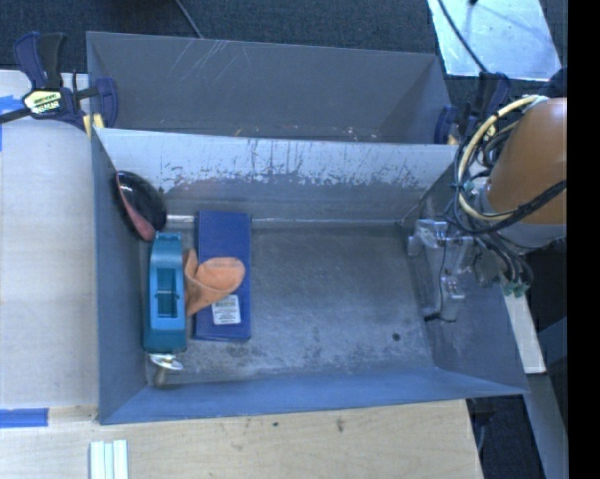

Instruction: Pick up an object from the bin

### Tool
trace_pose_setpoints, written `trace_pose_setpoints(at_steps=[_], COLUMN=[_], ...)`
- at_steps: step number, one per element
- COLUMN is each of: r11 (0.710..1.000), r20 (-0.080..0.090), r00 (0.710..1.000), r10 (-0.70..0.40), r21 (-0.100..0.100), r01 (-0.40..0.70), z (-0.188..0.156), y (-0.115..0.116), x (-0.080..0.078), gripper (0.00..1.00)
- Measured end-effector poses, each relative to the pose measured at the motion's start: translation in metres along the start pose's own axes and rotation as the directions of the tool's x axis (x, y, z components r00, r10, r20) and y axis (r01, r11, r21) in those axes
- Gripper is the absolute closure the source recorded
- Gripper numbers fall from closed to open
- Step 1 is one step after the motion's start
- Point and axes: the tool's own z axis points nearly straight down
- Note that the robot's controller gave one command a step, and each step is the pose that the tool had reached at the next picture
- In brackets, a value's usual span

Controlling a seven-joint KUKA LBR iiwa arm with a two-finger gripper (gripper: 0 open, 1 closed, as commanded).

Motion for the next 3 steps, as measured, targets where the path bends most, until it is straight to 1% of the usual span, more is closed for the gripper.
trace_pose_setpoints(at_steps=[1, 2, 3], r11=[1.0, 0.999, 0.984], r20=[0.008, 0.009, 0.003], r00=[1.0, 0.999, 0.984], r10=[-0.002, -0.049, -0.179], r21=[0.001, 0.003, 0.0], r01=[0.002, 0.049, 0.179], z=[-0.005, 0.016, 0.01], y=[0.0, 0.042, 0.071], x=[-0.002, -0.002, -0.045], gripper=[0.0, 0.0, 0.0])
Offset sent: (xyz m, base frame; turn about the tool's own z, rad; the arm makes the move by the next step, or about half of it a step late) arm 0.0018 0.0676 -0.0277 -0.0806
